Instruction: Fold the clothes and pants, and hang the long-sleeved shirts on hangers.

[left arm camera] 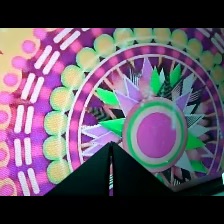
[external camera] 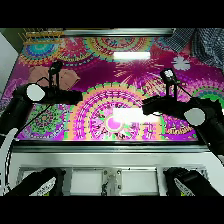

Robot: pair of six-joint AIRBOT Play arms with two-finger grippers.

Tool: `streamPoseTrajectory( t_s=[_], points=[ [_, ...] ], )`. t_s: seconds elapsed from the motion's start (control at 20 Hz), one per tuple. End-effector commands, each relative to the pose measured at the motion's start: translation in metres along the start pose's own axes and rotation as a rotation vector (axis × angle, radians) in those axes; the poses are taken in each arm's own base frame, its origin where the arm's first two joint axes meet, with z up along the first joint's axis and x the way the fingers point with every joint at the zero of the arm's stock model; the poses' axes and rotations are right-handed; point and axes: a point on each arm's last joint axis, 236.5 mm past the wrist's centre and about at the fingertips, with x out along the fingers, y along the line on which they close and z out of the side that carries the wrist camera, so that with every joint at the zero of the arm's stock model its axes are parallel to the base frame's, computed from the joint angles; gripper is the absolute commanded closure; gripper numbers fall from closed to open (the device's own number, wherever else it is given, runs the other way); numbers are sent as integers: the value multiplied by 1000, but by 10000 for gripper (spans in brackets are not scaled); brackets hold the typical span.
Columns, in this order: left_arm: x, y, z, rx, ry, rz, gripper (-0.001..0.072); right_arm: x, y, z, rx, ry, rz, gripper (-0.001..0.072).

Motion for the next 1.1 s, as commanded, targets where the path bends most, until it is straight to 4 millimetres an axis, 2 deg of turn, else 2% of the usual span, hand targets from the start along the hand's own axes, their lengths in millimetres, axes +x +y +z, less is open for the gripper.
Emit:
streamPoseTrajectory(
  t_s=[0.0,0.05,0.1,0.15,0.2,0.3,0.45,0.6,0.7,0.8,0.85,0.9,1.05],
  points=[
    [0,0,0,0,-1,1,702,0,0,0,0,0,1,694],
    [0,-6,0,-14,-2,-25,702,0,0,0,0,0,1,694],
    [0,-1,9,11,-36,-5,681,0,0,0,0,0,1,694],
    [-3,20,26,5,-100,54,73,0,0,0,0,1,1,693],
    [-12,61,47,-135,-180,121,-12,0,0,0,0,0,1,694],
    [-19,125,54,-323,-213,189,-12,0,0,0,0,1,1,694],
    [-12,221,33,-566,-169,281,-12,0,0,0,0,0,1,694],
    [11,278,13,-777,-146,267,-12,0,0,0,0,0,1,694],
    [30,301,2,-845,-133,271,-12,0,0,0,0,0,1,694],
    [49,313,-8,-868,-108,282,-1,0,0,0,0,0,1,694],
    [57,316,-11,-869,-102,287,26,0,0,0,0,0,1,694],
    [67,319,-12,-868,-101,291,26,0,0,0,0,0,1,694],
    [80,313,-4,-832,-119,293,27,0,0,0,0,0,1,694]
  ],
)
